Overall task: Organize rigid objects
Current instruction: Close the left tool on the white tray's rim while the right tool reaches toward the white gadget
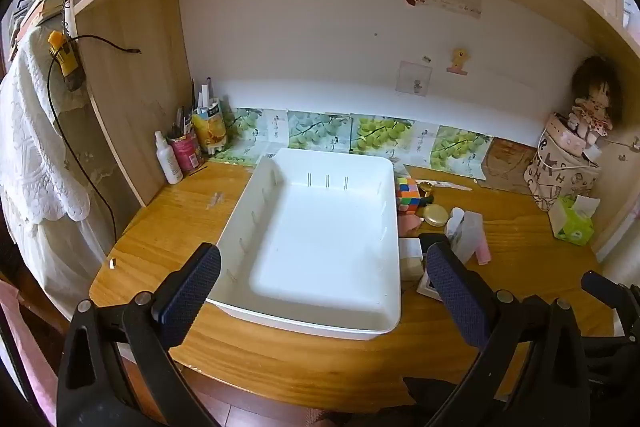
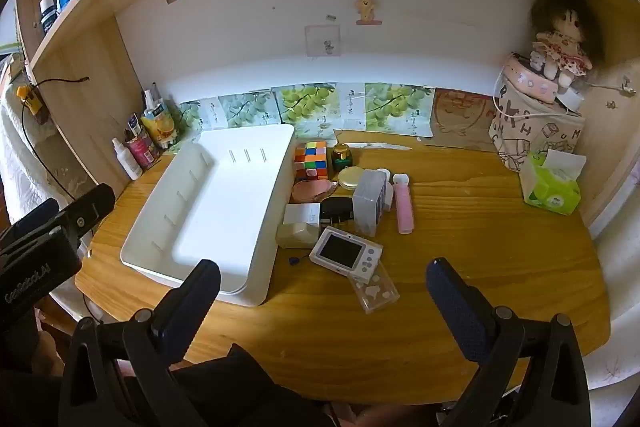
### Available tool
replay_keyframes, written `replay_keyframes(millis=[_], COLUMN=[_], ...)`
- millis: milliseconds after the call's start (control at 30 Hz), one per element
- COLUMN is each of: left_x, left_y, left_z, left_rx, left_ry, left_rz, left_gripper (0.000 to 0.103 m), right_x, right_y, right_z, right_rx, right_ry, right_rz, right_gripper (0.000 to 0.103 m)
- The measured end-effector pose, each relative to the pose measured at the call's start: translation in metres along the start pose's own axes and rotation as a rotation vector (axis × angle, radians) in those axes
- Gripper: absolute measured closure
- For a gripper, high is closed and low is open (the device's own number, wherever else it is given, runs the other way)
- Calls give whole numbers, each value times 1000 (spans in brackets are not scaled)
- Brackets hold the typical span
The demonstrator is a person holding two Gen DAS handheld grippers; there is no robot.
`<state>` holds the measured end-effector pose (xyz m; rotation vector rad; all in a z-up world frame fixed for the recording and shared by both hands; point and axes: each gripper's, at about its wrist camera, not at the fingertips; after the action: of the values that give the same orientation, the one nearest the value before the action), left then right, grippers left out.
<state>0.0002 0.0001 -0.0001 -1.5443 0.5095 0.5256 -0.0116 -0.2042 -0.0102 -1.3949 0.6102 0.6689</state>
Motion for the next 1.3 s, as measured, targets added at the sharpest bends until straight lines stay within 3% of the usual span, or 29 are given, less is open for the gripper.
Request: replay_keyframes(millis=[300, 667, 900, 1133, 1300], left_x=[8, -4, -1, 14, 22], left_y=[1, -7, -5, -2, -2], left_z=[-2, -7, -14, -10, -3], left_rx=[8, 4, -6, -41, -81], left_ry=[-27, -122, -156, -156, -90], left_rz=[20, -7, 32, 106, 121], left_gripper=[1, 1, 1, 1, 1], right_x=[9, 18, 27, 41, 49], right_y=[-7, -16, -18, -14, -17], right_z=[-1, -1, -7, -14, -16], right_rx=[-9, -57, -73, -41, -23], right_ry=[-11, -86, -136, -152, -149], right_rz=[-1, -5, 5, 54, 78], right_gripper=[0, 0, 0, 0, 0])
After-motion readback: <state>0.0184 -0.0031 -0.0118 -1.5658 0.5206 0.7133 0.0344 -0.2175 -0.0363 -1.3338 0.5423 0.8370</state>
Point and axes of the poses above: each gripper's, at about its wrist camera, not at the fingertips, and x roughly the way its jaws point, z to its left, y to its underside, and after that the axes turned 3 degrees about -z, right-handed
